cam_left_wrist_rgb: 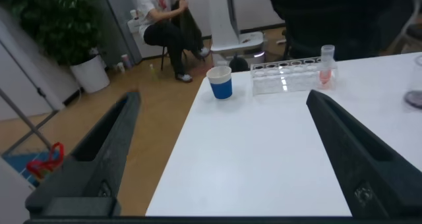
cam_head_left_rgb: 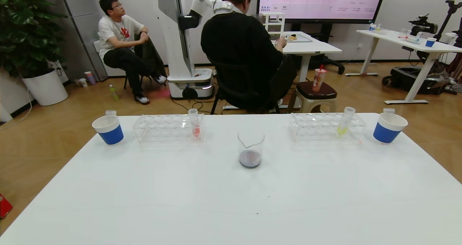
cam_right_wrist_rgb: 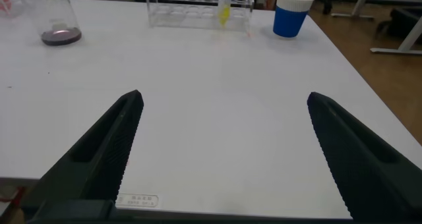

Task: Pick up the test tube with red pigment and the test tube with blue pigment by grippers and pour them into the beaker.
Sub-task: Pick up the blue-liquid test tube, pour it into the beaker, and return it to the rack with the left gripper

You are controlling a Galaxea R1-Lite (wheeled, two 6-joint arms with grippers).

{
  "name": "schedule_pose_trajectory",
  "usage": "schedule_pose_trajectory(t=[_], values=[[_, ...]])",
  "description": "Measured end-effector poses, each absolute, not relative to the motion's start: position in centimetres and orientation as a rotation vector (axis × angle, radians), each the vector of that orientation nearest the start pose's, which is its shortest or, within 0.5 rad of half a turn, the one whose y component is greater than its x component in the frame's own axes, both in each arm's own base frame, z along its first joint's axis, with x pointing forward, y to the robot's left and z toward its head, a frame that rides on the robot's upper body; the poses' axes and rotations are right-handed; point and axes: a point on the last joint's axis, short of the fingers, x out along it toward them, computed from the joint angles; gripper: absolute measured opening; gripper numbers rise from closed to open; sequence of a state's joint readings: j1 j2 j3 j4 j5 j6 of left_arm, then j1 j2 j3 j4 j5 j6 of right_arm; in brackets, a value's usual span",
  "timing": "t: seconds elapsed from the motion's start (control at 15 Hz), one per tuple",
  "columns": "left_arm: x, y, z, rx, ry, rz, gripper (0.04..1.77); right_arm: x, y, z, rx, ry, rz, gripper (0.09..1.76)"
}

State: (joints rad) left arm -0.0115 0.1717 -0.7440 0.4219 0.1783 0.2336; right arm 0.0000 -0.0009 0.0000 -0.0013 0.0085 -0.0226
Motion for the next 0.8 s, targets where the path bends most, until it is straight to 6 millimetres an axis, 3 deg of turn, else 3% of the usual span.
schedule_pose_trajectory(t=[0.13,0.27,0.47,0.67,0.8], values=[[-10.1,0.3,20.9,0.191,-0.206,0.112,1.75,-2.3,0.0,7.6,-0.023,-0.002,0.008,1.74],[-10.0,0.2,19.9,0.129,-0.282,0.101,1.75,-2.3,0.0,7.6,-0.023,-0.002,0.008,1.74],[-7.2,0.2,16.9,0.111,-0.275,0.096,1.75,-2.3,0.0,7.6,-0.023,-0.002,0.009,1.74],[-3.6,0.2,11.7,0.101,-0.188,0.08,1.75,-2.3,0.0,7.6,-0.023,-0.002,0.009,1.74],[-2.6,0.0,8.9,0.045,-0.073,0.005,1.75,-2.3,0.0,7.6,-0.023,-0.002,0.008,1.74]])
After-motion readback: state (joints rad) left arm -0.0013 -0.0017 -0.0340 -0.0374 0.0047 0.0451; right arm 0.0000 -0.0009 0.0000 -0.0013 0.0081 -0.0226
